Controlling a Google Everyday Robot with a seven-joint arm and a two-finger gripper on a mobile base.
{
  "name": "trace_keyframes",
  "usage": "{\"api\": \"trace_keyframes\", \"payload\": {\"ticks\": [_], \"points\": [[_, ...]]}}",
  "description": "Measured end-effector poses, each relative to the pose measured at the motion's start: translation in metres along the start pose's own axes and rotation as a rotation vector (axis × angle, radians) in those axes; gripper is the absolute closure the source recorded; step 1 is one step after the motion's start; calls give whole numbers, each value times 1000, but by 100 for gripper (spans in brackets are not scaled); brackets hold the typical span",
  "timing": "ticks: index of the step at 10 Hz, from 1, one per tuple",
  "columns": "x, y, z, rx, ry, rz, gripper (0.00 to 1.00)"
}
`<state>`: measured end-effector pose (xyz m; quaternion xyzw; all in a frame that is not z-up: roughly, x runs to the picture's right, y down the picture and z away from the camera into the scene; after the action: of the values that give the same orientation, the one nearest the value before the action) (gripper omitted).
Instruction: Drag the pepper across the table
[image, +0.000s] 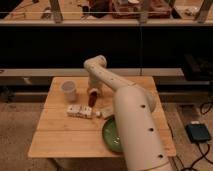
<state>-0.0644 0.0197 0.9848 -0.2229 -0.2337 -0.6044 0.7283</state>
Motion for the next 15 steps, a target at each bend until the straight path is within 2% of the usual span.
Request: {"api": "trace_keyframes", "payload": {"ticks": [3,4,6,8,12,13,15], "points": [[-34,1,-3,-8,-3,-5,79],[-44,-7,-6,-9,-1,-14,84],[-65,-20,-6,-13,0,-36,84],[-96,-18,-8,-22,7,-54,84],[-161,-30,-12,-35,15,-102,84],[-175,-24,-13,-40,16,-98,84],[-182,-22,-16,-55,22,-116,84]]}}
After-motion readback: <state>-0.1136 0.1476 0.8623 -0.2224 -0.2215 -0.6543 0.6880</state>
